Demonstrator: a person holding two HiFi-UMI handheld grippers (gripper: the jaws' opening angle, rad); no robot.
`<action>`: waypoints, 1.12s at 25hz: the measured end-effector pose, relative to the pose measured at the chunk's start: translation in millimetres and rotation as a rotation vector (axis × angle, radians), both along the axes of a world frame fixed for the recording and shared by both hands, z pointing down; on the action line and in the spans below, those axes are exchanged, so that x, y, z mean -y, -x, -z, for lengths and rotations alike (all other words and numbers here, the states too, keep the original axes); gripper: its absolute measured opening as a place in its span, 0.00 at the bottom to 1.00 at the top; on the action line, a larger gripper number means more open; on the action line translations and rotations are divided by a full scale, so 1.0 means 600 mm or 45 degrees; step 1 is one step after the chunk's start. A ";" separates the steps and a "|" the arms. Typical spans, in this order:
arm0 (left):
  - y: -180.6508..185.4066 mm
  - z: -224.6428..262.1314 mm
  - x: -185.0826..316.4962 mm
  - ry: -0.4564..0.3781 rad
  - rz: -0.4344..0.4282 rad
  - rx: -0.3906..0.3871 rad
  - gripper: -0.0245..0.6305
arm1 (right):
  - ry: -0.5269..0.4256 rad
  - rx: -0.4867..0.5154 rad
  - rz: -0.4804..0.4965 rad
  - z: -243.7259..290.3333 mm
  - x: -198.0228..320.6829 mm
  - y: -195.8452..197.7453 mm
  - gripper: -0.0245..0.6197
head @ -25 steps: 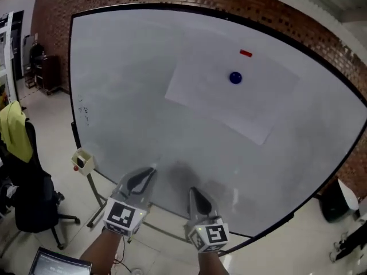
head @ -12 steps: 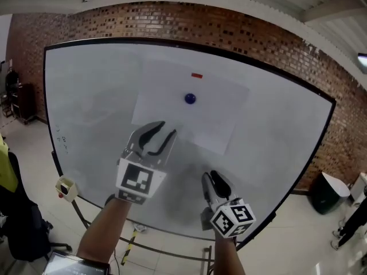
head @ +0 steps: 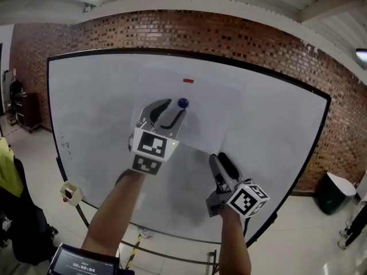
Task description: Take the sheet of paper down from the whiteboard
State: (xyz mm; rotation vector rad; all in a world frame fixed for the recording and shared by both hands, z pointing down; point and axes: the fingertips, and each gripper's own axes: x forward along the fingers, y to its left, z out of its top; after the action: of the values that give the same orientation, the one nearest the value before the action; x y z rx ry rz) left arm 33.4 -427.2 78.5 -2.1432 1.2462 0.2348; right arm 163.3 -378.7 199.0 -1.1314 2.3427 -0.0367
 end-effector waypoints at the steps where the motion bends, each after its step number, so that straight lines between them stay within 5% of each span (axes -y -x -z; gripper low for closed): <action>1: -0.002 0.003 0.003 0.003 0.004 0.003 0.30 | -0.006 -0.014 -0.006 0.009 0.003 0.001 0.37; 28: -0.029 0.008 0.047 0.050 0.056 -0.020 0.23 | 0.054 -0.065 0.049 0.052 0.061 0.030 0.20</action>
State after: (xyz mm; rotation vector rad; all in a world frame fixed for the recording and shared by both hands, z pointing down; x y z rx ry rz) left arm 50.7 -455.2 73.7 -2.1482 1.3157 0.2102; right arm 145.4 -415.4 167.7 -1.1192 2.4194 -0.0722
